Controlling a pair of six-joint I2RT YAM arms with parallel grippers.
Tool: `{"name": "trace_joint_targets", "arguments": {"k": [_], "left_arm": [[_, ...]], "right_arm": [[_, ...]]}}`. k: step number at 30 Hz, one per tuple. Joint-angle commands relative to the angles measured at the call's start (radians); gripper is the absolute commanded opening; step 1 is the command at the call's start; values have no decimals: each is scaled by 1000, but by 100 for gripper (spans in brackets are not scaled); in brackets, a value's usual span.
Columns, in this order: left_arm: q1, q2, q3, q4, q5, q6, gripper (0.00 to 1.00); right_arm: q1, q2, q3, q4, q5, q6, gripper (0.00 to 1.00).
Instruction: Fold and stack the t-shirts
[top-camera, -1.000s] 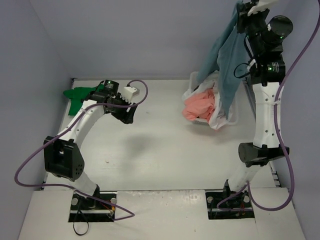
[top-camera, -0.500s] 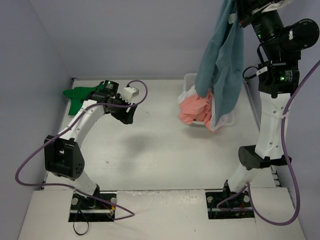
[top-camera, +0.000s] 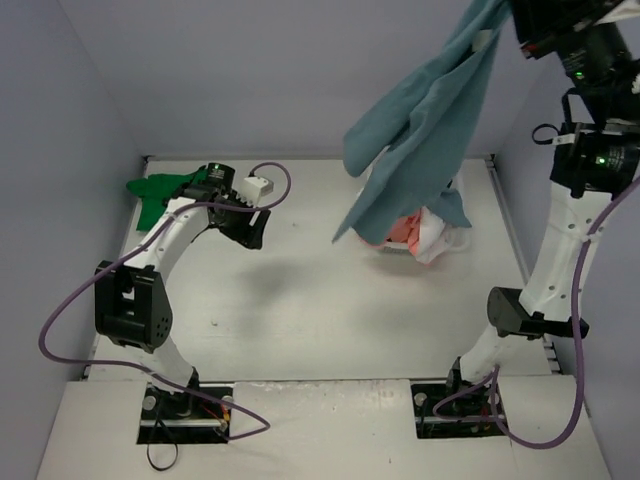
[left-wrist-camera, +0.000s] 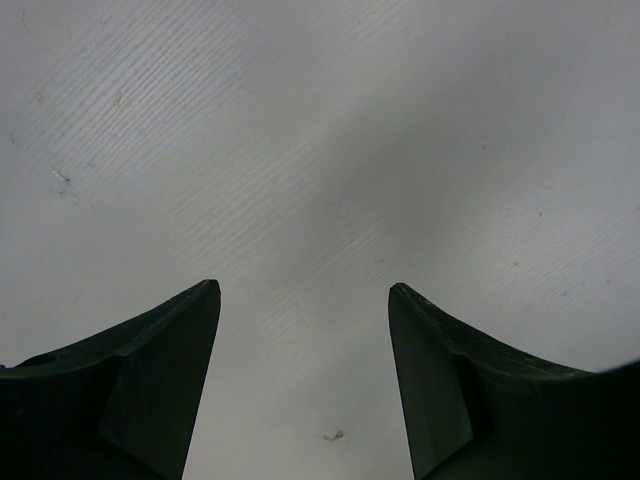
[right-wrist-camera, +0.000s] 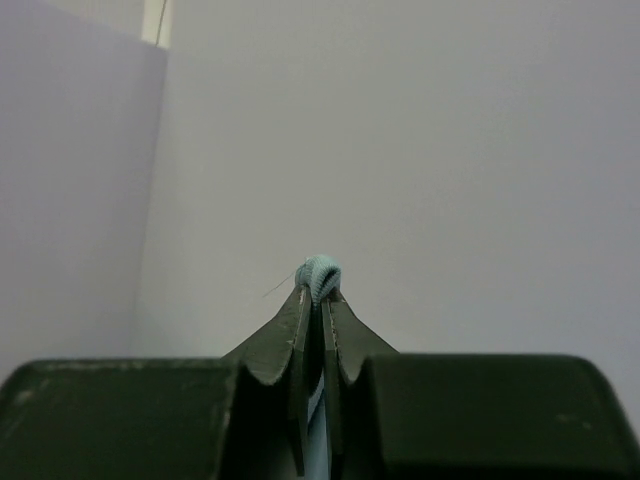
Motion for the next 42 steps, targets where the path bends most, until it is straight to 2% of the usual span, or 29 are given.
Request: {"name": "trace_joint_targets", "arguments": {"k": [1, 3, 4, 5, 6, 7, 9, 10, 12, 17, 20, 22, 23, 27, 32, 35, 37, 38, 42], "left_arm": [[7, -19, 19, 28, 5, -8, 63], [10, -24, 26, 20, 5, -10, 63], [14, -25, 37, 17, 5, -9, 63], [20, -27, 45, 14, 4, -12, 63], [24, -26, 51, 13, 4, -16, 63], [29, -25, 68, 10, 5, -16, 63], [47, -24, 86, -1, 7, -27, 63], [64, -25, 102, -4, 11, -30, 63], [78, -29, 120, -12, 31, -31, 63], [113, -102, 145, 22, 103, -39, 63], [109, -163, 193, 19, 203, -15, 63], [106, -185, 238, -2, 290, -9, 64], [103, -188, 263, -13, 319, -8, 64], [96, -214, 381, -21, 485, -36, 64], [96, -297, 366, 19, 646, -93, 73], [96, -337, 315, 25, 752, -105, 78], [96, -351, 296, 14, 752, -84, 79], [98, -361, 296, 1, 694, -72, 79], [112, -381, 292, -35, 620, -7, 79]], "right_arm": [[-63, -56, 55, 270, -45, 192, 0], [-64, -73, -3, 329, -80, 246, 0], [-58, -80, -43, 359, -132, 352, 0], [-40, -105, -145, 388, -161, 382, 0], [-2, -117, -182, 326, -194, 366, 0], [110, -134, -212, 236, -174, 185, 0], [216, -168, -261, 1, -133, -2, 0], [265, -172, -288, -29, -116, -53, 0], [275, -154, -275, -61, -128, -53, 0], [443, -156, -322, -257, -87, -261, 0], [556, -151, -370, -380, -18, -404, 0], [604, -113, -387, -466, -18, -444, 0], [670, -102, -402, -483, 17, -461, 0], [801, -53, -570, -512, 128, -559, 0], [827, 33, -589, -526, 186, -594, 0], [824, 76, -545, -531, 213, -598, 0], [824, 119, -526, -544, 220, -590, 0], [829, 139, -538, -544, 219, -588, 0], [963, 203, -646, -544, 285, -619, 0]]}}
